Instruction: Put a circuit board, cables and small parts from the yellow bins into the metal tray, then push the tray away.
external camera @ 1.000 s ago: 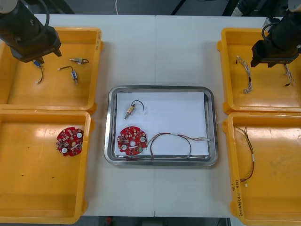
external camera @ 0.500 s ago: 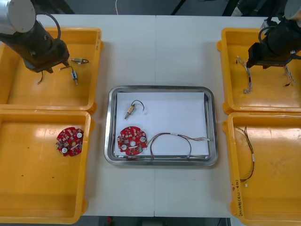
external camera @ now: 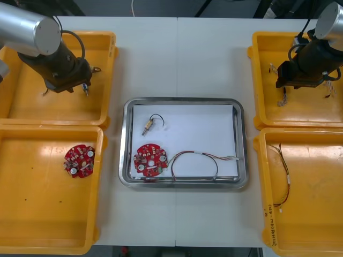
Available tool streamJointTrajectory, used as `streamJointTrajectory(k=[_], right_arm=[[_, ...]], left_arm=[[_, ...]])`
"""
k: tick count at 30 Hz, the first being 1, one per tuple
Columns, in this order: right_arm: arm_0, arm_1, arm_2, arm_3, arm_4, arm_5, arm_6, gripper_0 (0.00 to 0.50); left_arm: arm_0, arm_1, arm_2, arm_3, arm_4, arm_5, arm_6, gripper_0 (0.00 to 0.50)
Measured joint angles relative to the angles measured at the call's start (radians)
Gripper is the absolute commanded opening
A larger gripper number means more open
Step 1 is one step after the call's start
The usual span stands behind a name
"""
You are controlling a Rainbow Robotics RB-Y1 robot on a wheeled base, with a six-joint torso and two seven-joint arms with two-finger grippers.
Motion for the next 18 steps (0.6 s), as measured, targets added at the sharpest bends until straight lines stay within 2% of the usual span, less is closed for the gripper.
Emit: streamJointTrajectory(k=[18], right_arm=[[0.039, 0.006, 0.0, 0.0, -0.001, -0.009, 0.0, 0.5]], left_arm=[[0.0, -0.024, -0.037, 0.061, -0.004, -0.089, 0.0, 0.5]])
